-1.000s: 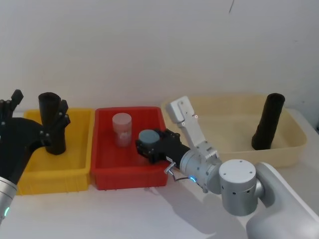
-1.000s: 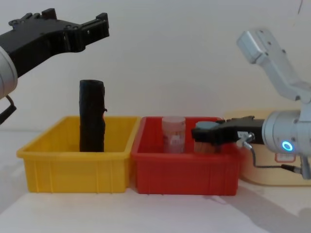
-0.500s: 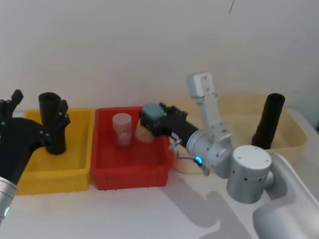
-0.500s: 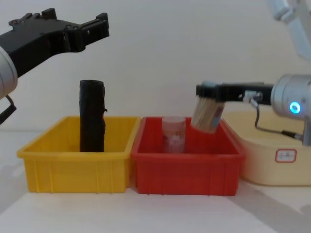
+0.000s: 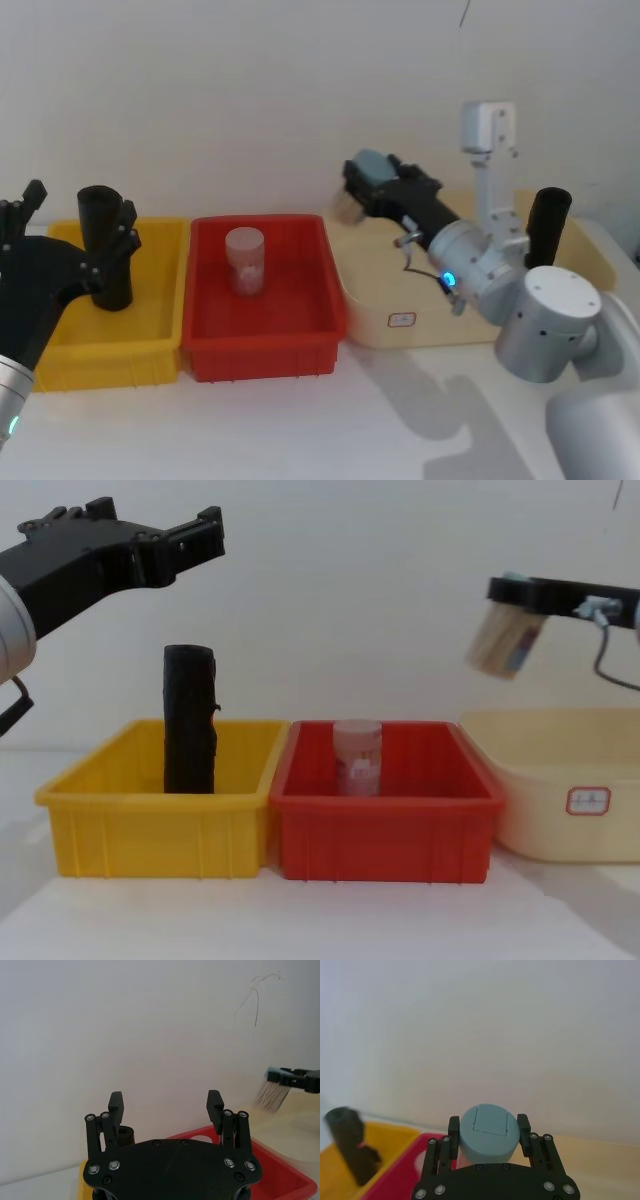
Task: Pick up the garbage bag with the one hand and transfer it to the other hand.
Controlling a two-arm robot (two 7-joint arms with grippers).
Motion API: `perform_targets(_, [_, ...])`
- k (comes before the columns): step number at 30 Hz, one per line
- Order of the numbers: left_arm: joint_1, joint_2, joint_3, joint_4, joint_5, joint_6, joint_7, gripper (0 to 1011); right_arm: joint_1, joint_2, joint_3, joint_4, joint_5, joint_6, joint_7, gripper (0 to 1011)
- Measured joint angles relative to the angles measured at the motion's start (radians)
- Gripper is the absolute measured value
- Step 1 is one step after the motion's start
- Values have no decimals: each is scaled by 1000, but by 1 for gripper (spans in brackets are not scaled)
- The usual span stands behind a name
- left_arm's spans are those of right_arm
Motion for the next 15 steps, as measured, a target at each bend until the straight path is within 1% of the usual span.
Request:
perform_targets(4, [0,0,0,0,0,0,0,1001,5,13,20,15,-1,-12,-20,672])
perform_targets(8, [0,0,0,0,0,0,0,1000,9,31,34,45,-19,-25,-44,672])
perform_targets(14, [0,0,0,0,0,0,0,1000,14,51,42,88,-44,-36,-63,680])
perform_targets(15, [0,0,0,0,0,0,0,1001,15,55,43,97,-50,-39,-67,708])
